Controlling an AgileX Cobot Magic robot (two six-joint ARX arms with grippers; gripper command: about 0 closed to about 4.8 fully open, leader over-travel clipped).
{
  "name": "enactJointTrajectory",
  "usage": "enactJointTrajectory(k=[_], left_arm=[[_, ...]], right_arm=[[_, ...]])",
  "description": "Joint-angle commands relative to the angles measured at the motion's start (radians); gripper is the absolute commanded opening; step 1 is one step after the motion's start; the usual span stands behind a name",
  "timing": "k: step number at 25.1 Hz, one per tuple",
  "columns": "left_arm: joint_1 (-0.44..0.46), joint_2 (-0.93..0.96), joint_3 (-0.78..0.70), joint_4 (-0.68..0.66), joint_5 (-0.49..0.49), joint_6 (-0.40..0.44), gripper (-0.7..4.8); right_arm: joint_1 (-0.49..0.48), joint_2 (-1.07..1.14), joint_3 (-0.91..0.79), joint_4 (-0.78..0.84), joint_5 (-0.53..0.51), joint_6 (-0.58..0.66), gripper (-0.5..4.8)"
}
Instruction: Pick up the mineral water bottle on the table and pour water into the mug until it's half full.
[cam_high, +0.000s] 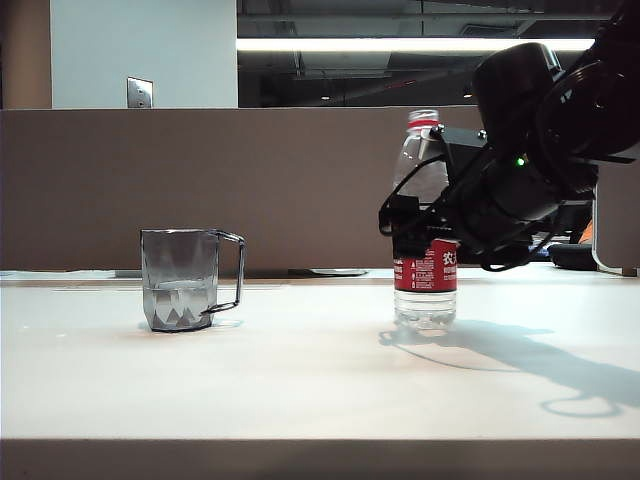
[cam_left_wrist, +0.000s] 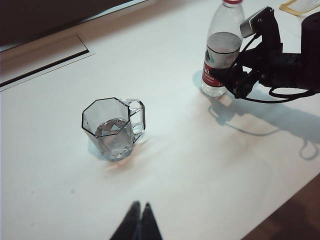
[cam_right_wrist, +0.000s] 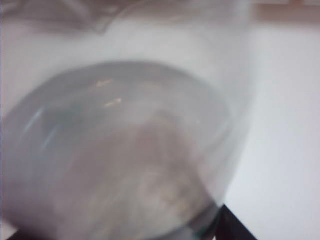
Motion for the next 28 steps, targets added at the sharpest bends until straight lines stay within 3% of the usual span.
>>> enactJointTrajectory(k=[1,12,16,17,21,25,27,28], left_arm=[[0.001,-0.002,0.006,0.005,-0.003,0.006,-0.03],[0.001,-0.002,0.006,0.003,-0.003,0.006,-0.03],[0.001,-0.002,0.006,-0.004,-0.002,0.005,-0.03],[0.001,-0.002,0.006,-0.005,-0.002,0.005,-0.03],[0.001,-0.002,0.005,-0.01,-0.002,0.006,-0.03],[0.001,-0.002,0.005,-0.009,-0.002,0.006,-0.04],[0.001,-0.002,0.004,-0.009,-0.002,0.028,-0.04],[0.001,-0.002,0.003,-0.009,-0.002,0.045,-0.04]], right_arm=[[0.002,-0.005,-0.001,-0.011,0.0,-0.014,4.17],[0.002,-0.08,-0.002,-0.111,0.002,-0.032,4.36],[0.002,-0.192,-0.002,-0.238,0.002,-0.04,4.34],[0.002,-0.216,-0.002,-0.27,0.001,-0.04,4.2],[0.002,-0.348,-0.003,-0.419,-0.004,-0.04,2.57],[0.002,-0.489,-0.003,-0.536,-0.026,-0.04,1.6],[0.002,-0.567,-0.003,-0.598,-0.066,-0.04,0.62],[0.002,-0.604,-0.003,-0.632,-0.084,-0.039,0.51]])
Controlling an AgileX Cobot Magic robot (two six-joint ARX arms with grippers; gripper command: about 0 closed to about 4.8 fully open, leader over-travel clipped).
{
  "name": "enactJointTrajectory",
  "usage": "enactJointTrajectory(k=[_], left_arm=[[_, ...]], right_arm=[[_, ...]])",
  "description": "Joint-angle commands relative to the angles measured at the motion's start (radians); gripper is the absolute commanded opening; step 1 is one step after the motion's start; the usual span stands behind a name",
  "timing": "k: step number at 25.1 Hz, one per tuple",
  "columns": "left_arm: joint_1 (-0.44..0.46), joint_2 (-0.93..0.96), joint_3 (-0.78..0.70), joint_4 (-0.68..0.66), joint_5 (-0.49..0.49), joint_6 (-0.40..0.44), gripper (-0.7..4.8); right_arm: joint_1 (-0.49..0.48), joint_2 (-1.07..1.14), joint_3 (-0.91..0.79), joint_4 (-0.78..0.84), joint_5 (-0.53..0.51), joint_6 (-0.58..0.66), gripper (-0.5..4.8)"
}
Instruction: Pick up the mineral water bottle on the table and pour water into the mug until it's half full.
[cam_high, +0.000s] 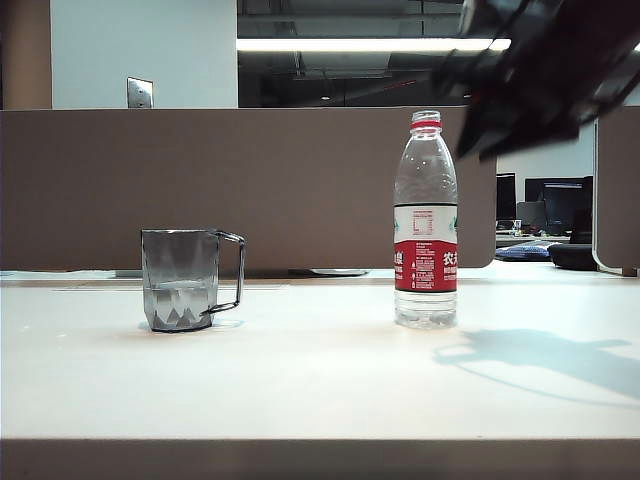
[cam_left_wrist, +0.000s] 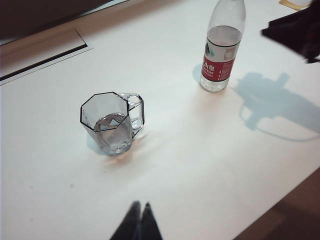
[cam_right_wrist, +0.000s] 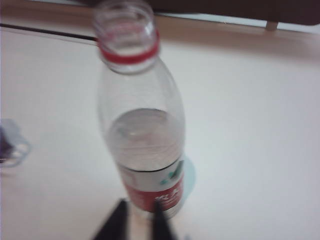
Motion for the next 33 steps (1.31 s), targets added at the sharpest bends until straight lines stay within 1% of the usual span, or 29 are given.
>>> enactJointTrajectory(k=[1,2,6,8,9,10,15,17,18,21,23,26,27,28,33], left_arm=[[0.001,-0.002,-0.002,0.016,-0.002,0.066,-0.04],[0.001,-0.002,-0.012,0.035,0.002,0.064,-0.04],[0.001,-0.018,-0.056,0.085,0.025,0.06,-0.04],[0.0,-0.039,-0.094,0.114,0.055,0.038,-0.04],[0.0,-0.074,-0.14,0.142,0.062,0.0,-0.04],[0.0,-0.114,-0.183,0.169,0.059,-0.006,-0.04],[0.0,-0.264,-0.314,0.283,0.05,-0.006,-0.04],[0.003,-0.324,-0.364,0.29,0.042,-0.013,-0.03],[0.002,-0.347,-0.385,0.278,0.037,-0.045,-0.02],[0.002,-0.38,-0.439,0.267,-0.001,-0.14,-0.03],[0.002,-0.397,-0.478,0.29,-0.053,-0.143,-0.04],[0.002,-0.436,-0.564,0.38,-0.054,-0.133,-0.04],[0.001,-0.471,-0.625,0.452,-0.054,-0.134,-0.04],[0.001,-0.506,-0.679,0.502,-0.055,-0.134,-0.04],[0.002,-0.612,-0.818,0.615,-0.059,-0.138,-0.05]], right_arm=[[0.002,-0.161,0.004,-0.153,-0.087,0.004,0.52],[0.002,-0.25,0.004,-0.234,-0.085,0.008,0.51],[0.002,-0.45,0.004,-0.396,-0.048,0.008,0.47],[0.002,-0.547,0.004,-0.468,-0.028,0.008,0.4],[0.002,-0.654,0.004,-0.546,-0.011,0.007,0.39],[0.002,-0.742,0.003,-0.604,-0.003,0.006,0.4],[0.002,-0.977,0.002,-0.776,0.008,0.006,0.4],[0.002,-1.059,0.002,-0.853,0.007,0.006,0.4],[0.002,-1.101,0.002,-0.877,0.008,0.006,0.4],[0.0,-1.189,-0.019,-0.887,0.037,0.006,0.4],[0.001,-1.23,-0.049,-0.886,0.055,0.006,0.4],[0.005,-1.256,-0.119,-0.883,0.08,0.003,0.4],[0.002,-1.253,-0.156,-0.837,0.072,-0.007,0.4],[0.002,-1.253,-0.194,-0.755,0.052,-0.006,0.39],[0.003,-1.255,-0.322,-0.553,0.081,-0.029,0.38]])
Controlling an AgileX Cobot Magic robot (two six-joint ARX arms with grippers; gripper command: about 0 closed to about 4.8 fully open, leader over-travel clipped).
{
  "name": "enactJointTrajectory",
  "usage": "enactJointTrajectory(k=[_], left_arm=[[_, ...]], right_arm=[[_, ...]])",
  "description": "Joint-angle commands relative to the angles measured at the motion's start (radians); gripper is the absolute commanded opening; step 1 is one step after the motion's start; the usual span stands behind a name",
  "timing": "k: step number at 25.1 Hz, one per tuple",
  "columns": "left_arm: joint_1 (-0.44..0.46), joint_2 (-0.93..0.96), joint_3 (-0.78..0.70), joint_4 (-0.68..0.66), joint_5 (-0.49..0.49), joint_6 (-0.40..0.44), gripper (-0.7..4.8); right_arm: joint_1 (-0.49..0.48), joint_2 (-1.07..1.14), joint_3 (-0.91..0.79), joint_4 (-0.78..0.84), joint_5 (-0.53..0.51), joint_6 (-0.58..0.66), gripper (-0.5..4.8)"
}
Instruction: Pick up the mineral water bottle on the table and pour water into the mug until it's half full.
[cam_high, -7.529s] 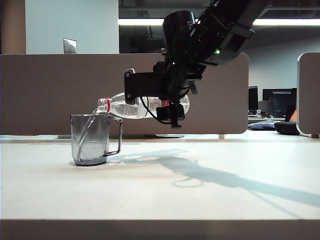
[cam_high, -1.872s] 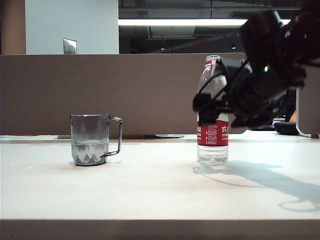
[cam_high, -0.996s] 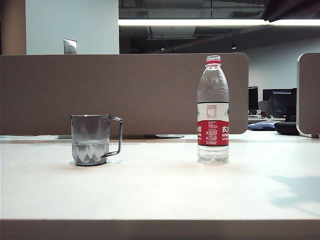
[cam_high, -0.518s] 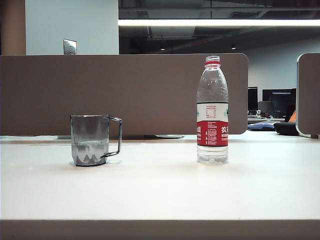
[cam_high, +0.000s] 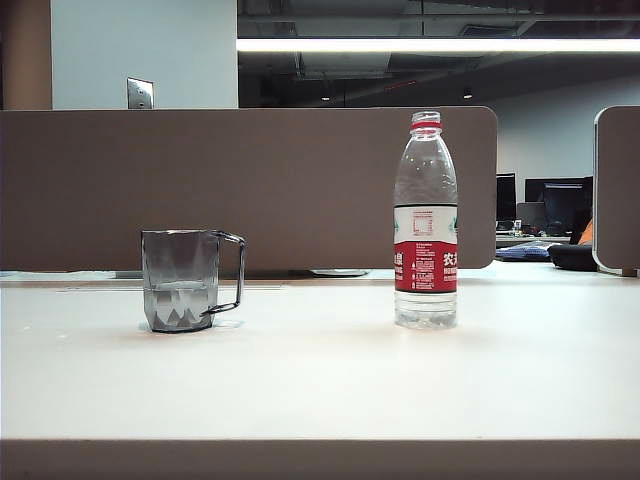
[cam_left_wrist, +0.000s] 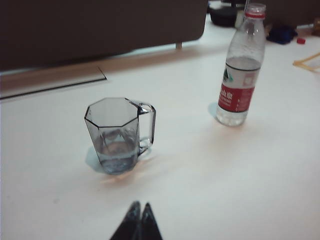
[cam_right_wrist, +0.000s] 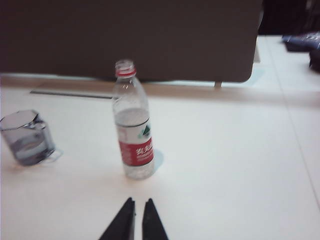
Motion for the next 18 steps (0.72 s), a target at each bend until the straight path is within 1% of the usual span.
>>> enactJointTrajectory(k=[1,2,3,5,8,11,12,14,18], left_arm=[[0.002,-0.051,-0.072,0.111,-0.01,-0.018,-0.05],[0.002,-0.07,-0.104,0.154,-0.042,-0.038,-0.05],[0.002,-0.073,-0.13,0.178,-0.05,-0.06,-0.05],[0.002,-0.072,-0.169,0.213,-0.051,-0.058,-0.05],[0.002,-0.072,-0.243,0.289,-0.052,-0.058,-0.05],[0.003,-0.073,-0.302,0.336,-0.051,-0.059,-0.05],[0.003,-0.073,-0.314,0.323,-0.052,-0.056,-0.05],[0.005,-0.073,-0.313,0.293,-0.051,-0.017,-0.05],[0.017,-0.075,-0.313,0.313,-0.048,-0.005,-0.05]], right_arm=[[-0.001,-0.002,-0.093,0.157,0.014,-0.021,0.28],[-0.001,-0.002,-0.158,0.235,0.013,-0.021,-0.06],[0.001,-0.002,-0.229,0.312,0.023,-0.019,-0.05],[-0.002,-0.002,-0.289,0.367,0.065,-0.011,-0.05],[-0.002,-0.002,-0.38,0.441,0.101,-0.01,-0.05],[-0.002,-0.002,-0.446,0.479,0.099,-0.016,-0.05],[-0.002,-0.002,-0.463,0.488,0.094,-0.017,-0.05],[0.0,-0.002,-0.501,0.509,0.082,-0.017,-0.05],[-0.002,-0.003,-0.5,0.484,0.043,-0.114,-0.05]])
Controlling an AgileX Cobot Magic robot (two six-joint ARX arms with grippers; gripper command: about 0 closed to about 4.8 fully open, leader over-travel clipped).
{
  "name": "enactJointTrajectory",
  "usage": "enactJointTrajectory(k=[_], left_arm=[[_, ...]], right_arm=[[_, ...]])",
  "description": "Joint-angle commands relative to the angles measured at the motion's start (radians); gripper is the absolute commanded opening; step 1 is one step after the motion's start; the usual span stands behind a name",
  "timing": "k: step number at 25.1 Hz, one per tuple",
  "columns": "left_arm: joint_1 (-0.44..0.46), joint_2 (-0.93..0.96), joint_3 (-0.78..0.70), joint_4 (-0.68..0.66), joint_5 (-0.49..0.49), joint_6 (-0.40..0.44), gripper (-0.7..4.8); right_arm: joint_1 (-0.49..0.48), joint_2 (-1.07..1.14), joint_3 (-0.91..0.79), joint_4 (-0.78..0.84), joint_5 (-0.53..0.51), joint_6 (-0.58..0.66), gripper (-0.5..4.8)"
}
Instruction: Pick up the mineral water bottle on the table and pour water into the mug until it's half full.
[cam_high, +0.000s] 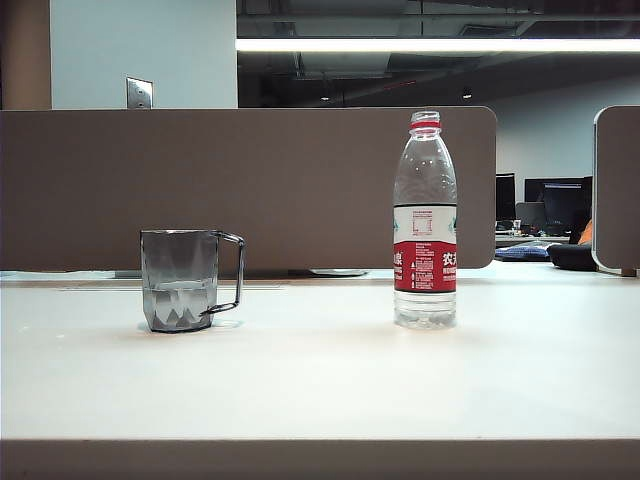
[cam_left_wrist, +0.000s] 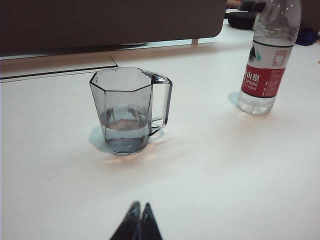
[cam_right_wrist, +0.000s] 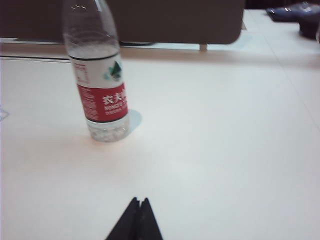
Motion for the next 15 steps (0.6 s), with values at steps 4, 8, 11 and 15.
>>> enactJointTrajectory(k=[4,8,11,15], left_arm=[[0.063,-0.004,0.003,0.09,0.003,0.019,-0.05],[0.134,-0.004,0.003,0.093,0.004,0.016,-0.05],[0.243,-0.004,0.003,0.106,0.012,-0.019,-0.05],[0.301,-0.004,0.003,0.111,0.06,-0.019,-0.05]], right_arm=[[-0.003,-0.003,-0.005,0.105,0.003,-0.098,-0.05],[-0.037,-0.003,-0.005,0.111,-0.011,-0.116,-0.05],[-0.136,0.0,-0.005,0.111,-0.141,-0.115,-0.05],[-0.234,0.0,-0.005,0.119,-0.195,-0.114,-0.05]])
